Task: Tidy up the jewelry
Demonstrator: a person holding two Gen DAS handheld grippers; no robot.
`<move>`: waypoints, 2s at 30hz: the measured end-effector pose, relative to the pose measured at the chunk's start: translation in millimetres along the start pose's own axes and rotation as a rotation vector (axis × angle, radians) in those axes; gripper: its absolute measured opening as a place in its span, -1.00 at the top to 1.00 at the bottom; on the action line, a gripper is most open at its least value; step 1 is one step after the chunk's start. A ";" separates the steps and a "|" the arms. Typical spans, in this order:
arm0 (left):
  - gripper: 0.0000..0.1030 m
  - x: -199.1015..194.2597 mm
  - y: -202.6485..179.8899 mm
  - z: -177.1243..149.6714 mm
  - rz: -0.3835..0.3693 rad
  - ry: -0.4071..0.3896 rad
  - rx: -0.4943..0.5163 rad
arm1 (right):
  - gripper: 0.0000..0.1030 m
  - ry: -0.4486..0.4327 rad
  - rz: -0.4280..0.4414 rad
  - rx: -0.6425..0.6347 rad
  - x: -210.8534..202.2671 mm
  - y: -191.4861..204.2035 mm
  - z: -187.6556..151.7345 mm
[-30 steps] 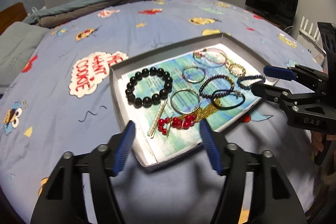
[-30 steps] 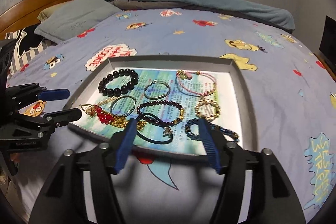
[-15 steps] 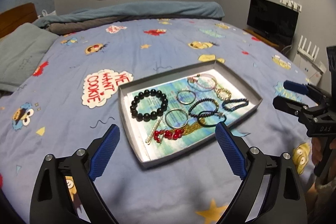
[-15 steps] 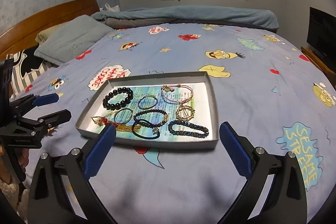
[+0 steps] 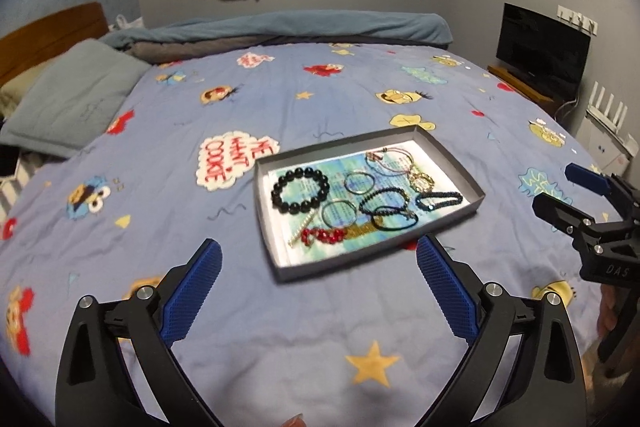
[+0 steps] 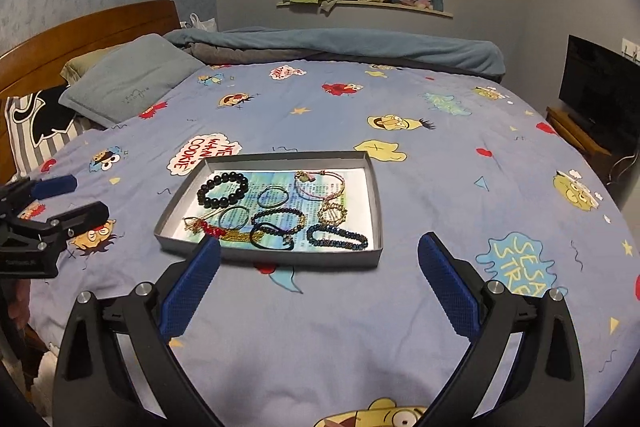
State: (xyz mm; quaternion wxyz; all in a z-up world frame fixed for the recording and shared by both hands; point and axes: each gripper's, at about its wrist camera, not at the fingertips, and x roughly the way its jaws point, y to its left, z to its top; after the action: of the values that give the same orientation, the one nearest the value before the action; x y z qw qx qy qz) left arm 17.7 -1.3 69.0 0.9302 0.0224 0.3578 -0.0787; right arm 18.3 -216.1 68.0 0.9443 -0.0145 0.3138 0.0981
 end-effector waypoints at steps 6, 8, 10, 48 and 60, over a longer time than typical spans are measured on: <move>-0.89 -5.3 -6.7 -8.7 0.047 0.009 -0.020 | -0.89 0.001 0.006 -0.010 -7.7 4.8 -3.8; -0.89 -5.3 -9.0 -10.3 0.055 0.011 -0.012 | -0.89 -0.002 0.013 -0.010 -9.9 5.4 -4.6; -0.89 -6.1 -11.2 -12.3 0.065 0.011 -0.004 | -0.89 -0.007 0.012 -0.011 -12.0 5.8 -5.0; -0.89 -16.3 -20.8 -16.0 0.059 0.000 0.008 | -0.89 -0.018 0.022 -0.024 -23.3 9.7 -5.4; -0.89 -17.6 -22.2 -15.1 0.059 -0.004 0.011 | -0.89 -0.019 0.017 -0.030 -22.5 7.9 -4.9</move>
State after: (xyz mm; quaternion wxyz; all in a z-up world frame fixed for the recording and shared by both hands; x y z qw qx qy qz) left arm -8.8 -19.5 69.8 0.9327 0.0379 0.3547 -0.0534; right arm -3.7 -212.8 77.7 0.9461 -0.0250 0.3033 0.1109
